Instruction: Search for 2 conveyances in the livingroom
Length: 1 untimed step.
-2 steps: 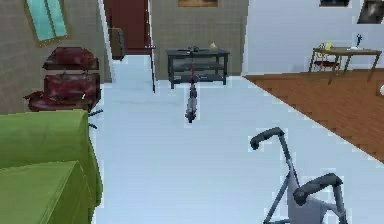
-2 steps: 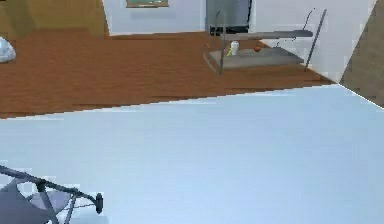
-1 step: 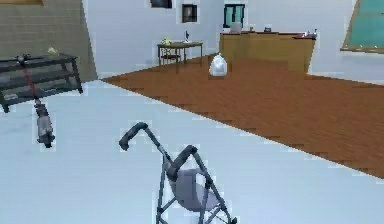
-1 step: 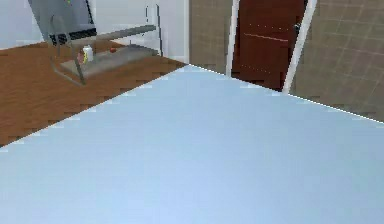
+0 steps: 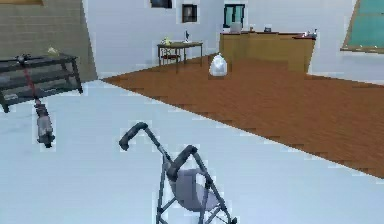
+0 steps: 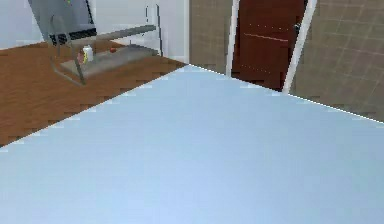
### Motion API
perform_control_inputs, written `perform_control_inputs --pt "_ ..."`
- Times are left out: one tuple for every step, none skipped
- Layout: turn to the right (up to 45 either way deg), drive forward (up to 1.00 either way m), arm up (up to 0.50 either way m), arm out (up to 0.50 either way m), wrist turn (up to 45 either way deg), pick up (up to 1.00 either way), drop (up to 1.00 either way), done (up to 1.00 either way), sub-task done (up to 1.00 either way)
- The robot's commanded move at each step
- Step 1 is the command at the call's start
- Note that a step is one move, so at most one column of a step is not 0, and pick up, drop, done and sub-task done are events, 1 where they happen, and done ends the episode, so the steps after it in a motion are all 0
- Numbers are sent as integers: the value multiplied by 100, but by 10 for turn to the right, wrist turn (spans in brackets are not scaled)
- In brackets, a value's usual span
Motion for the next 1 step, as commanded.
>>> perform_control_inputs --pt "450 0 0 0 0 0 0 0 0"
